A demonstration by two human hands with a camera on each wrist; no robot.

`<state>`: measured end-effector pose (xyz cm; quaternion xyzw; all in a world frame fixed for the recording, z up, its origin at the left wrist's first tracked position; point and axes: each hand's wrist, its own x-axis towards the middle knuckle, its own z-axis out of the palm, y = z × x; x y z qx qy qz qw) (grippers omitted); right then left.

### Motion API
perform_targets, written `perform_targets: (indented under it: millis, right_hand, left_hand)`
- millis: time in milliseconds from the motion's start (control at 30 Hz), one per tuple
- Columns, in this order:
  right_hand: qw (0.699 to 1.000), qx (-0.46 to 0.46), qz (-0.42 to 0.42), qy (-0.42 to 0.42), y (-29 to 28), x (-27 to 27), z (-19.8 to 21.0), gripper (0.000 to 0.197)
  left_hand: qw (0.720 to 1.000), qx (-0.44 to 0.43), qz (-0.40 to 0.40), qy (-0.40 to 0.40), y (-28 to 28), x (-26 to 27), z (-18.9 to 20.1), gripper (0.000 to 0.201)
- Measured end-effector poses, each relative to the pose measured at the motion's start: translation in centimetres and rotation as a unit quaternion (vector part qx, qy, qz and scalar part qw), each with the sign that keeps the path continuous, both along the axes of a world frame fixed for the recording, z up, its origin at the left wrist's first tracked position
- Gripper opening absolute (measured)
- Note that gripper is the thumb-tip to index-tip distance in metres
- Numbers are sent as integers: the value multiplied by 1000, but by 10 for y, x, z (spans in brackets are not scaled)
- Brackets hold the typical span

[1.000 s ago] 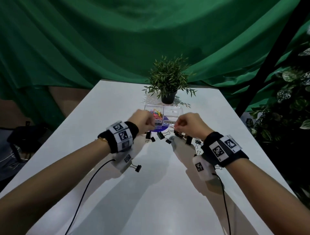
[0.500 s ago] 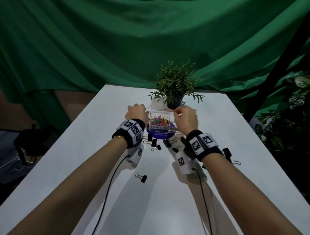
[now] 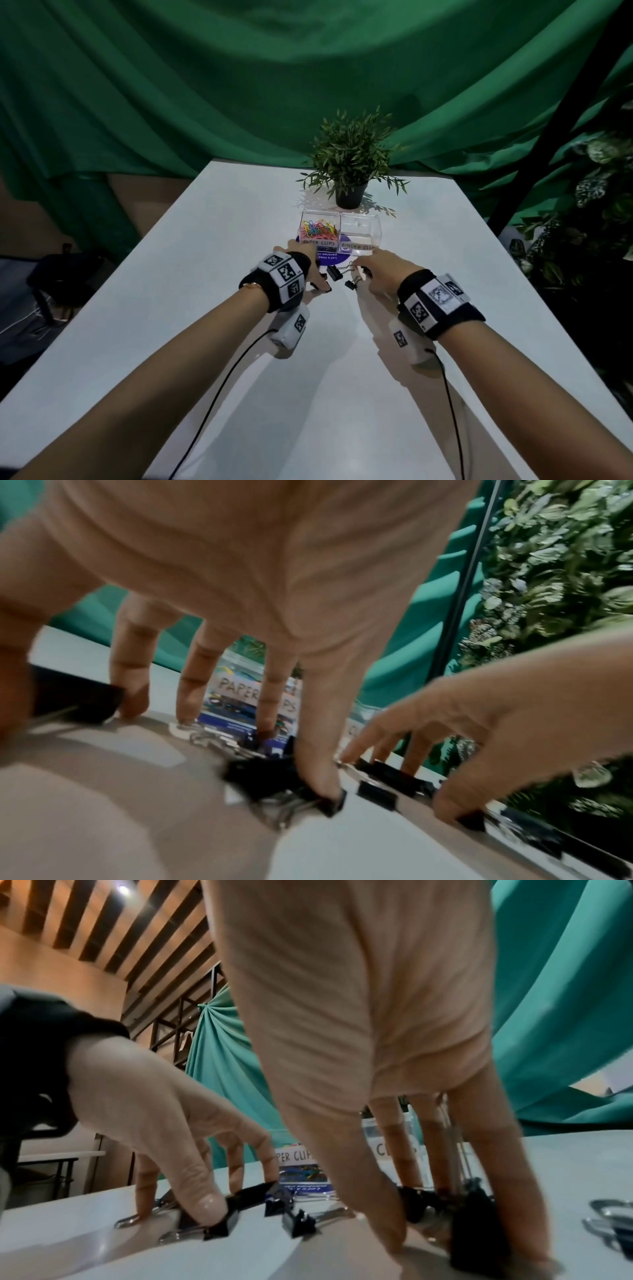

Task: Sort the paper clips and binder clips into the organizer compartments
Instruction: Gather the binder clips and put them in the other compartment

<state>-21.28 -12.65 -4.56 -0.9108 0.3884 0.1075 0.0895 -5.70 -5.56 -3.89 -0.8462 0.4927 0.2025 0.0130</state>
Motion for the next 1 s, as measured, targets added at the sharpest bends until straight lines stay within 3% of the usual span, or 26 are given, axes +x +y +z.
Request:
perform_targets:
  millis: [100, 233, 300, 467, 600, 633, 700, 833, 933, 1000]
  right_hand:
    - [999, -25, 6, -32, 4, 0, 2, 40]
    - [994, -11, -12, -107, 4, -6, 4, 24]
    - [990, 23, -29, -139, 1, -9, 3, 19]
    - [969, 119, -94, -194, -6, -13, 14, 27]
    - [909, 226, -132, -325, -12, -17, 44, 28]
    - [895, 216, -137, -366, -16, -15, 50, 28]
    - [885, 110, -145, -429, -28, -7, 57, 29]
    - [876, -99, -131, -453, -45, 24, 45, 27]
    - [874, -146, -100, -452, -53, 36, 23, 27]
    - [905, -112, -73, -404, -57, 38, 10, 24]
  left_hand:
    - [999, -23, -28, -14, 2, -10, -6, 56]
    - [997, -33, -70, 27, 3, -17, 0, 24]
    - [996, -36, -68, 35, 2, -16, 4, 26]
    - [993, -78, -62, 65, 8, -16, 8, 25]
    - [985, -111, -17, 135, 9, -10, 10, 18]
    - [981, -116, -6, 153, 9, -7, 10, 18]
    - [977, -120, 7, 174, 9, -3, 8, 18]
    - [977, -123, 14, 176, 7, 1, 5, 17]
    - [979, -119, 7, 163, 4, 3, 2, 13]
    - [984, -111, -11, 136, 4, 2, 2, 10]
